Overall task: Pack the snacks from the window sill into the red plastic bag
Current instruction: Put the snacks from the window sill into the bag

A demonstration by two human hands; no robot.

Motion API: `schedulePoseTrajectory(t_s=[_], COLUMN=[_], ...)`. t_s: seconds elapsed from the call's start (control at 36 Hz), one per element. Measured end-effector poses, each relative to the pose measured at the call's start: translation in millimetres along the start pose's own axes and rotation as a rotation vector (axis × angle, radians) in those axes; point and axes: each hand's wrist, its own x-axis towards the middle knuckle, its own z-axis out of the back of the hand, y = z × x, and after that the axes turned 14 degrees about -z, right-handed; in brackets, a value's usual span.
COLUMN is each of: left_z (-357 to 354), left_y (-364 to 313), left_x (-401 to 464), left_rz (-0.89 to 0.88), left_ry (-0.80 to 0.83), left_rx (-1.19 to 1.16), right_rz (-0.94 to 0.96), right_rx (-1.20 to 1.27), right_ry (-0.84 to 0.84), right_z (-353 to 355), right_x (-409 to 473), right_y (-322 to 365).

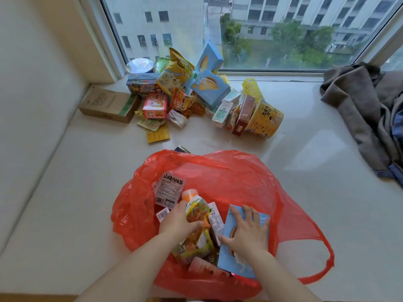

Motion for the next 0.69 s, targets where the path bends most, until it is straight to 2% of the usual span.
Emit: schedulePoseTrajectory(t_s=[0.14, 0.22, 0.36, 0.47, 0.56, 0.61, 0.69], left_z=[-0.1, 1.0, 17.7, 47.0, 83.3, 108.5, 144.6], left_y=[-0.7, 1.3, 0.9, -3.6, -1.8, 3.4, 23.7], left_x=[-1.4, -0.3, 10.0, 29.4, 51.3, 66.0, 94.2], left_rz=[-0.012, -0.012, -0.024, -0.129, -0.158, -0.152, -0.093], left_ry=[-0.134, -0.180, -0.271, -0.405, -0.518, -0.580, -0.578], left_rx=[0.049, 0.065, 0.013, -0.023, -0.179, -0.245, -0.242], right_rz=[-0.002, 0.013, 0.209, 0.292, 0.337, 0.352, 0.364], right_rx=[-0.061, -0.066, 0.043, 0.213, 0.285, 0.317, 0.314], right_ry=[0.003, -0.053, -0.445, -0.543, -0.632, -0.662, -0.572], right_z=[-0.1, 4.2, 24.5, 58.1, 87.1, 103.9, 122.6], right_x=[0.2, 7.5, 34.4, 57.7, 75.7, 90.6, 117.1], right_y=[1.1, 6.7, 32.7, 70.1, 103.0, 122.8, 156.7])
